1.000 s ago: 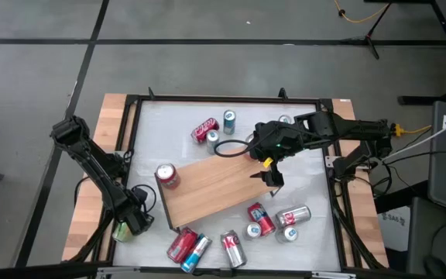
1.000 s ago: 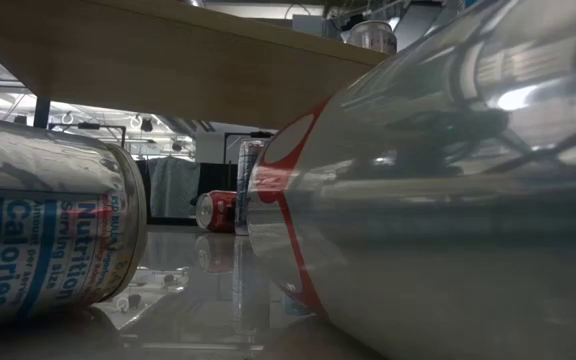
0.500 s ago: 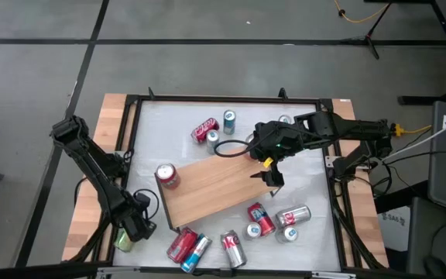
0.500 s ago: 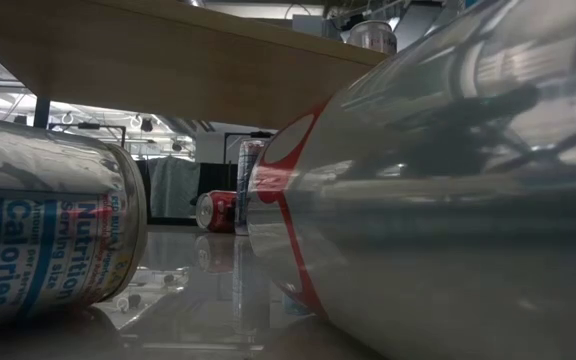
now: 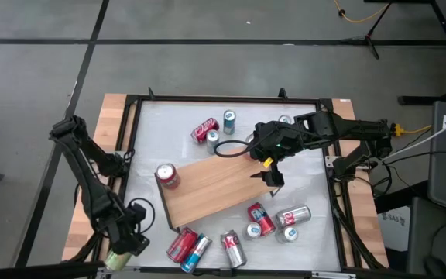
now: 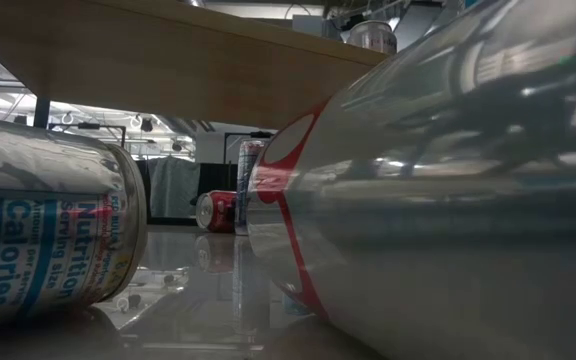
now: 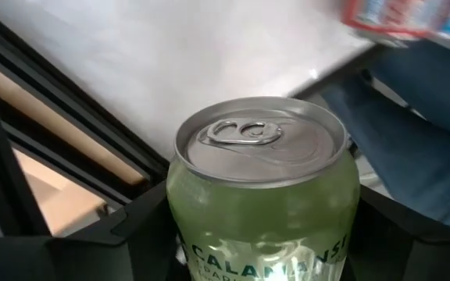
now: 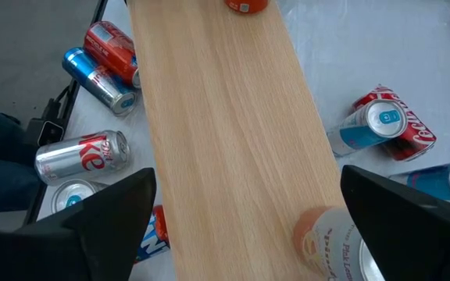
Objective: Place canned beverage on shelf
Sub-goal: Put the light green soda can
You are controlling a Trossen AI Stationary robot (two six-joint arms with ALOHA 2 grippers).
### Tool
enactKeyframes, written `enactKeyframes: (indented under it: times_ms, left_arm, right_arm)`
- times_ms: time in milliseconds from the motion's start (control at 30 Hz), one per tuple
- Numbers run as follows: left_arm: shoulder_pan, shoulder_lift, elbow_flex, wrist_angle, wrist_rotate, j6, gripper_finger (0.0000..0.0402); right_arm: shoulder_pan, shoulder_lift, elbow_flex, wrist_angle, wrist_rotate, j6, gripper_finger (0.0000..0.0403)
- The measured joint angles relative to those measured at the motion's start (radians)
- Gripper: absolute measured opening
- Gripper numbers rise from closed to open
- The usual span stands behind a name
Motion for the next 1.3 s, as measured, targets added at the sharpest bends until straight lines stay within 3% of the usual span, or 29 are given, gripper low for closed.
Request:
enactKeyframes:
  times_ms: [267,467,600,733,900,1133,1300]
  left_arm:
    - [-0.002,0.0,0.134,-0.001,-0.064,-0.025,0.0277]
    - [0.004,0.0,0.213,0.014,-0.269,-0.026,0.0277]
    - [0.04,0.0,0.219,0.102,-0.43,0.062,0.0277]
    - [0.114,0.0,0.219,0.226,-0.595,0.281,0.0277]
    - [0.241,0.0,0.219,0.436,-0.789,0.702,0.0277]
    - [0.429,0.029,0.219,0.666,-0.875,1.294,0.0277]
    - [0.533,0.092,0.219,0.751,-0.899,1.539,0.0277]
  right_arm:
    - [0.0,-0.018,0.0,-0.01,0.0,-0.041,0.0397]
    - [0.0,-0.066,0.0,-0.022,0.032,-0.056,0.0397]
    - [0.0,-0.102,0.0,-0.02,0.052,-0.057,0.0397]
    - [0.0,-0.126,0.0,-0.019,0.053,-0.056,0.0397]
    - [0.0,-0.132,0.0,-0.019,0.053,-0.062,0.0397]
    - [0.0,-0.132,0.0,-0.019,0.053,-0.078,0.0397]
    - [0.0,-0.132,0.0,-0.019,0.053,-0.077,0.0397]
